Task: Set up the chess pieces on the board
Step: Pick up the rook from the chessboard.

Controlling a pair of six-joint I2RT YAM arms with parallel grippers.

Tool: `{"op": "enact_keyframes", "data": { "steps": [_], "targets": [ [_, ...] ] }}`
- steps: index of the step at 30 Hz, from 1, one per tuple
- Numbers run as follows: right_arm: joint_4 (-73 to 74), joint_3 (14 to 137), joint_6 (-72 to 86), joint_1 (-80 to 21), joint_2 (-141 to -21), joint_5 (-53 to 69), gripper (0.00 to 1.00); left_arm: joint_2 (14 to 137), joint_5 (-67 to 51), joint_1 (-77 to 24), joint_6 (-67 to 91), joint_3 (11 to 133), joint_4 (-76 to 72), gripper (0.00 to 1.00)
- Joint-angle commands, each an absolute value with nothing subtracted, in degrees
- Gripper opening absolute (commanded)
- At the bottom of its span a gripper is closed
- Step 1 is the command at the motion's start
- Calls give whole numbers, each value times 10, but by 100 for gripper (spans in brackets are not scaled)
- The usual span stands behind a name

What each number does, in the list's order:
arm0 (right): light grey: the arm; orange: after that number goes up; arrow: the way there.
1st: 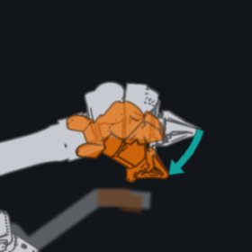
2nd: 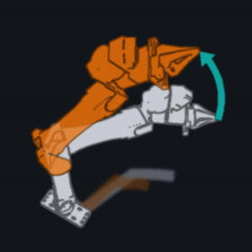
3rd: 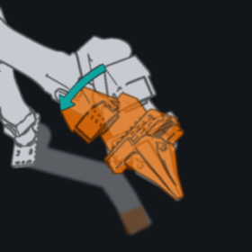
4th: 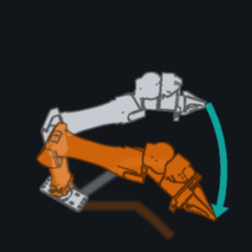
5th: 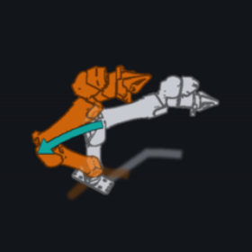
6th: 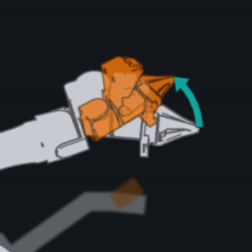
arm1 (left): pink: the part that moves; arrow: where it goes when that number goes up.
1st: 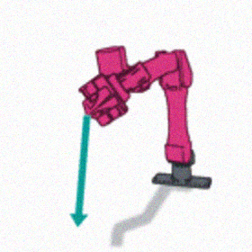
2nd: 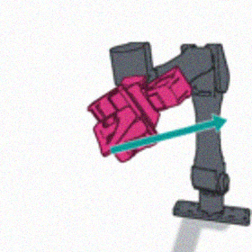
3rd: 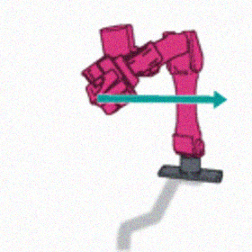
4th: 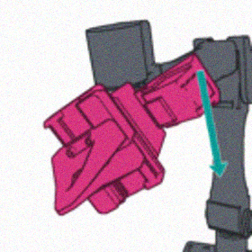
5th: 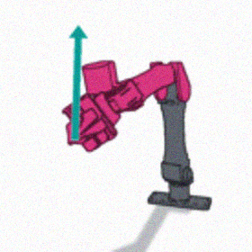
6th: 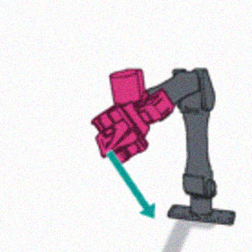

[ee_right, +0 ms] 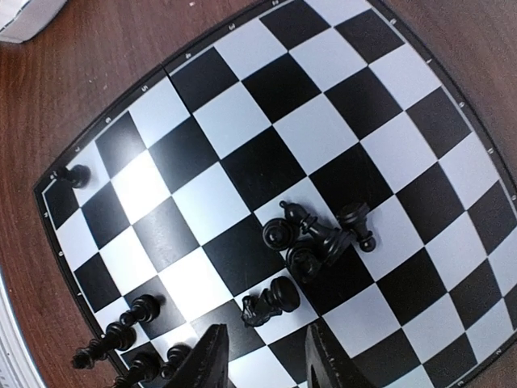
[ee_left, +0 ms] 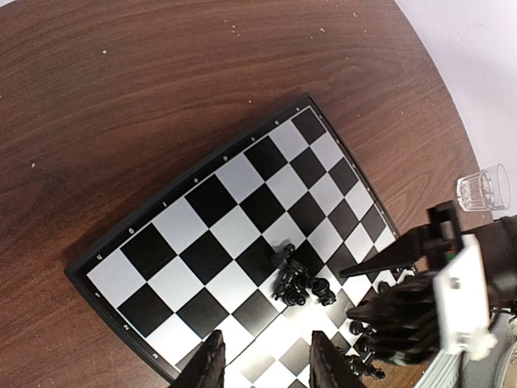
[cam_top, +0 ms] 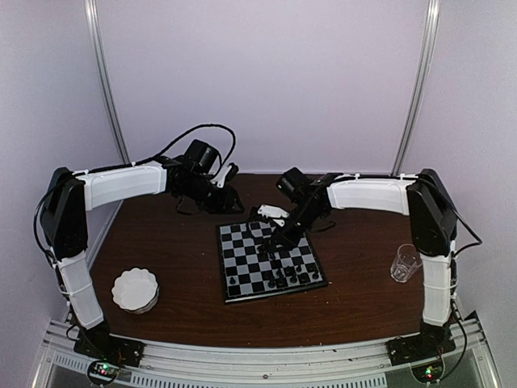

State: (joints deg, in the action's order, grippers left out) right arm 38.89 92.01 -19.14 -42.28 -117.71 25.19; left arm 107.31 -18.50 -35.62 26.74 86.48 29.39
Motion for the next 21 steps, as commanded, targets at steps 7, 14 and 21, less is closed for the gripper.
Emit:
{"op": "enact_keyframes", "data": {
  "steps": [7, 14, 21],
  "targets": [
    [388, 972, -164, -426, -1228, 228, 35, 1068, -198, -353, 269, 867, 271, 36],
    [400, 1014, -158, -425, -1258, 230, 31, 1068, -200, -353, 269, 868, 270, 36],
    [418, 1035, -160, -425, -1272, 241, 23, 1064, -201, -353, 268, 869, 271, 36]
  ]
}}
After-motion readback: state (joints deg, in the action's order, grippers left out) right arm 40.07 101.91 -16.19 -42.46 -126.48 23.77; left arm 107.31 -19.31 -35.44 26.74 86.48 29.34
